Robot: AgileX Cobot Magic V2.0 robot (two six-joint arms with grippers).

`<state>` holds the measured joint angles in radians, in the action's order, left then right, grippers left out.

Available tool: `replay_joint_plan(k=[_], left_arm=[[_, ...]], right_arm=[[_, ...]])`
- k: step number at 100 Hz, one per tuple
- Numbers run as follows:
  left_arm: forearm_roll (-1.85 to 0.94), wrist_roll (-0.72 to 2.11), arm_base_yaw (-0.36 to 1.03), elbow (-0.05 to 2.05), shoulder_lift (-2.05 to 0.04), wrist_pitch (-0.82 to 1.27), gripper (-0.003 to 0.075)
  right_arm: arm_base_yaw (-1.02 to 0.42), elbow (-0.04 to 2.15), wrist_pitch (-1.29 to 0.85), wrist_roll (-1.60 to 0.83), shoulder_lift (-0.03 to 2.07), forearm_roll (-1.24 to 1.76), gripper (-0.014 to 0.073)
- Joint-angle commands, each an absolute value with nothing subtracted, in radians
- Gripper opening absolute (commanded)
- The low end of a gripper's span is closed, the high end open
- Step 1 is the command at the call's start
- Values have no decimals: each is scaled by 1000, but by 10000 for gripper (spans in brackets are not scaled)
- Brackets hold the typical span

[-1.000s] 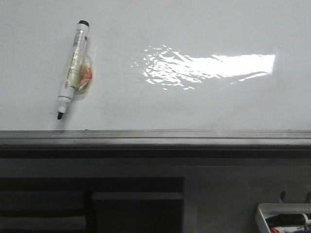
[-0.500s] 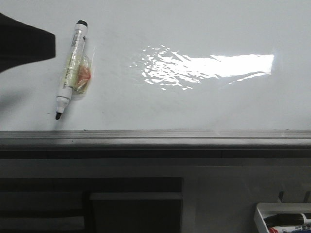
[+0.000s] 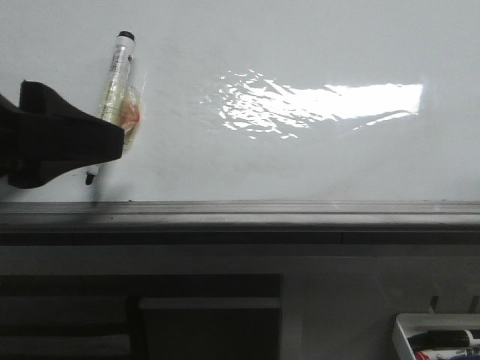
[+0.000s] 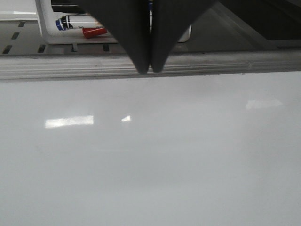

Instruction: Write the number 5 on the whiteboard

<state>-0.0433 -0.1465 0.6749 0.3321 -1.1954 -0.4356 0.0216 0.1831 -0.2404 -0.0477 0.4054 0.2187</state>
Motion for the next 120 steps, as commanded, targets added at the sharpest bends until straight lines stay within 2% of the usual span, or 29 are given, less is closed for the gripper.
replay_joint_plan(k=[1, 13, 25, 37, 50, 69, 99, 104, 120], left_arm=[[-52, -162, 684, 369, -1211, -513, 450], [-52, -162, 684, 373, -1240, -528, 436], [-52, -162, 684, 375, -1262, -531, 369], [-52, -162, 684, 375, -1269, -532, 216], [-52, -162, 684, 375, -1269, -532, -22], [38, -162, 684, 378, -1267, -533, -20], [608, -162, 684, 377, -1182, -655, -20], [655, -162, 684, 377, -1174, -684, -20], [751, -162, 684, 377, -1174, -710, -20]], right_arm=[[20, 220, -175, -52, 418, 254, -61], [20, 220, -195, -52, 418, 256, -61], [20, 220, -192, -52, 418, 258, -61], [20, 220, -198, -52, 418, 267, -61], [-6, 220, -200, -52, 418, 267, -61], [-194, 266, -273, -64, 442, 267, -61], [-517, 499, -364, -123, 652, 267, -54], [-571, 539, -388, -122, 690, 267, -25], [-710, 672, -386, -122, 813, 267, 243]])
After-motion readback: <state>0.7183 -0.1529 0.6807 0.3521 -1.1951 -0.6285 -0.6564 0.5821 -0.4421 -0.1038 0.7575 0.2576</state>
